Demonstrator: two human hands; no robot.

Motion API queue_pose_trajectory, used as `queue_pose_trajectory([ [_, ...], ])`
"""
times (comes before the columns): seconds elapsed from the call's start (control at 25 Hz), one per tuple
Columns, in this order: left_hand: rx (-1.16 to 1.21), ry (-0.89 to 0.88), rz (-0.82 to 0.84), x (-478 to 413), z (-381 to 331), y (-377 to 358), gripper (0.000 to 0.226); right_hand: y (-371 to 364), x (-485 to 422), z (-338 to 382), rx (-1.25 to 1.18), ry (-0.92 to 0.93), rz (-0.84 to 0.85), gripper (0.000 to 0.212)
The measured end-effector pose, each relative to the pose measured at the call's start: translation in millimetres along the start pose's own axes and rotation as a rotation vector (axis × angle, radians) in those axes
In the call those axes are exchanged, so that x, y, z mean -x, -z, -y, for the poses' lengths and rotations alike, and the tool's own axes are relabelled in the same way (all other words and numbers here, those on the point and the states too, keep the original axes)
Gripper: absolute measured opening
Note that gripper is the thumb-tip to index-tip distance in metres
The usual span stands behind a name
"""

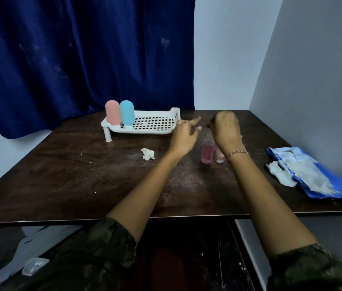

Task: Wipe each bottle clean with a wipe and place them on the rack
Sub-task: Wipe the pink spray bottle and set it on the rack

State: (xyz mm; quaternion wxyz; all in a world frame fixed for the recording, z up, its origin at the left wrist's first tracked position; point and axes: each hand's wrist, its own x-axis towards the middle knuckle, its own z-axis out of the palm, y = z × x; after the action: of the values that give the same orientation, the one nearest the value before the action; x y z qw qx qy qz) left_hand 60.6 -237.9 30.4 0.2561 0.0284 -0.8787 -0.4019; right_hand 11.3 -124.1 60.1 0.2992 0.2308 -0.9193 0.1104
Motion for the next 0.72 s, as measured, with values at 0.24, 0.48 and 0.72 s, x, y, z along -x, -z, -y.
queue_pose_trajectory([
  [0.24,0.005,-0.021,0.068,3,4,-21,0.03,-2,7,2,-0.068,-0.059,0.085,0.013],
  [0.48,0.098,0.061,0.031,4,15,-15,0.025,-5,9,13,-0.128,-0.036,0.076,0.009],
  [0.72,0.107,0.065,-0.102,-1,38,26,0.025,-17,6,53,-0.487,0.009,-0.068,0.019],
])
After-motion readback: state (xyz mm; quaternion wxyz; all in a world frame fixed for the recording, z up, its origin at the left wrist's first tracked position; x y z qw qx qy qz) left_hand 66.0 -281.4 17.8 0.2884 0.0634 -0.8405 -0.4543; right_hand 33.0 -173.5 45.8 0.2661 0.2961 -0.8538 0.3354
